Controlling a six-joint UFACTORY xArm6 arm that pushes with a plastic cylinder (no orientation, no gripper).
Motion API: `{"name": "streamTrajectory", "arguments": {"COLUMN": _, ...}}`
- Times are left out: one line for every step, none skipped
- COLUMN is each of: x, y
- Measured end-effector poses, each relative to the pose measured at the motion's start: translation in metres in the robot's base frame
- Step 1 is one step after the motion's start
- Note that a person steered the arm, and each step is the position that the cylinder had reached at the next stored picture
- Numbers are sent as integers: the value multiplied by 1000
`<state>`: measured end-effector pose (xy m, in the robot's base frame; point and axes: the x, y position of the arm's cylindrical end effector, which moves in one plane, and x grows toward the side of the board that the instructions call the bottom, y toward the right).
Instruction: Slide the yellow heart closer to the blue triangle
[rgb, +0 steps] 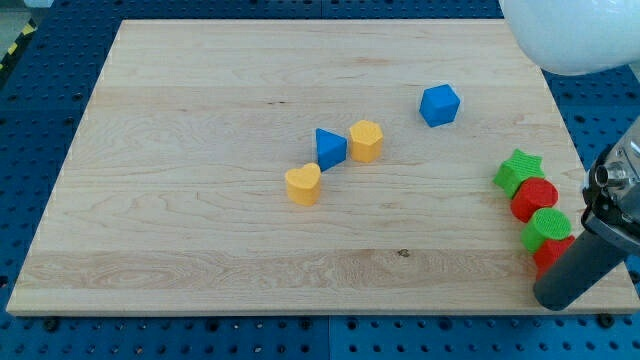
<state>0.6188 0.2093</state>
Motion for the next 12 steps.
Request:
{"name": "streamTrajectory", "arguments": {"x": -1, "y": -23}}
{"name": "streamTrajectory", "arguments": {"x": -8, "y": -55}}
{"name": "streamTrajectory", "arguments": {"x": -40, "y": -60}}
{"name": "streamTrajectory", "arguments": {"x": -74, "y": -74}}
{"name": "streamTrajectory", "arguments": {"x": -82, "y": -104}}
{"name": "streamTrajectory", "arguments": {"x": -94, "y": -130}}
{"name": "streamTrajectory", "arguments": {"x": -122, "y": -133}}
{"name": "streamTrajectory", "arguments": {"x": -120, "y": -133}}
{"name": "streamTrajectory", "arguments": {"x": -104, "y": -148}}
{"name": "streamTrajectory", "arguments": {"x": -101, "y": -201}}
{"name": "streamTrajectory", "arguments": {"x": -92, "y": -238}}
{"name": "streamTrajectory", "arguments": {"x": -90, "y": -265}}
